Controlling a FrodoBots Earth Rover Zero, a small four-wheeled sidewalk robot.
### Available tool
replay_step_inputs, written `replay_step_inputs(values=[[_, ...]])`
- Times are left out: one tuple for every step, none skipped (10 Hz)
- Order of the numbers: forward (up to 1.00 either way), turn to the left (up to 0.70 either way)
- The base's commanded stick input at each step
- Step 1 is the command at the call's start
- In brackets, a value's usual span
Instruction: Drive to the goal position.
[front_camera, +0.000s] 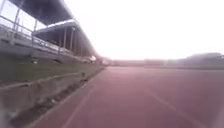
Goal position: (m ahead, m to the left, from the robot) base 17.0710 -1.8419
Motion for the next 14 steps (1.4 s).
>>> replay_step_inputs(values=[[0.70,0.00],[0.70,0.00],[0.70,0.00],[0.70,0.00],[0.70,0.00],[0.70,0.00],[0.70,0.00],[0.70,0.00],[0.70,0.00],[0.70,0.00],[0.70,0.00],[0.70,0.00],[0.70,0.00],[0.70,0.00]])
